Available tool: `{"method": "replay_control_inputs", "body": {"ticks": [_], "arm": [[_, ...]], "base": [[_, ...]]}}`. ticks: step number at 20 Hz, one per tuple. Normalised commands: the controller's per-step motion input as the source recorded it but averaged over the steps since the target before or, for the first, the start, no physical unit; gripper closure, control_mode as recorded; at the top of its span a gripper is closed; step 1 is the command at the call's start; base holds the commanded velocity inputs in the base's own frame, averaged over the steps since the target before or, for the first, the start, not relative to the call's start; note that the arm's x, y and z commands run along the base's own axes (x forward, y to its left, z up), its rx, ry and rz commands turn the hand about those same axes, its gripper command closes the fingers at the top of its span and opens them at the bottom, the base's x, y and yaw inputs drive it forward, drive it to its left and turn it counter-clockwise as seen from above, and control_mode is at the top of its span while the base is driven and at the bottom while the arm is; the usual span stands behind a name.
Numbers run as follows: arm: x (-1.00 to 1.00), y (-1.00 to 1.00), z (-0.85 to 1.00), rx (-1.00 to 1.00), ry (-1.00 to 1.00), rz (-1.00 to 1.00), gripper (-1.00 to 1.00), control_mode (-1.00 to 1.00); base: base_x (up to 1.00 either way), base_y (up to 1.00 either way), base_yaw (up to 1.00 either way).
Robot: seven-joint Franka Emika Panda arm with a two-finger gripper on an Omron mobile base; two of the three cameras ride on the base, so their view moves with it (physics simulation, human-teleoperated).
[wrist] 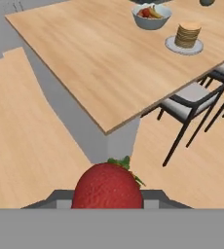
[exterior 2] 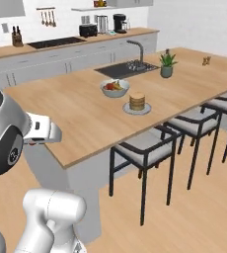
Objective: Take the strawberry from the fridge and place it on top of the pancake, located on the dining counter.
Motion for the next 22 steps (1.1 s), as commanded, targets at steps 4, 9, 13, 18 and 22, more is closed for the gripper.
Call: {"method": "replay_control_inputs", "body": {"ticks": [4, 9, 13, 18, 22], "arm": [[0.00, 0.00, 0.00, 0.00, 0.00, 0.00, 1.00, 1.00], [0.00, 0.00, 0.00, 0.00, 0.00, 0.00, 1.00, 1.00], [0.00, 0.00, 0.00, 0.00, 0.00, 0.00, 1.00, 1.00], [0.00, 0.00, 0.00, 0.00, 0.00, 0.00, 1.00, 1.00], [0.00, 0.00, 0.00, 0.00, 0.00, 0.00, 1.00, 1.00]], "base": [[0.34, -1.00, 0.39], [0.34, -1.00, 0.39], [0.25, -1.00, 0.40], [0.19, -1.00, 0.44], [0.33, -0.95, 0.48]]}}
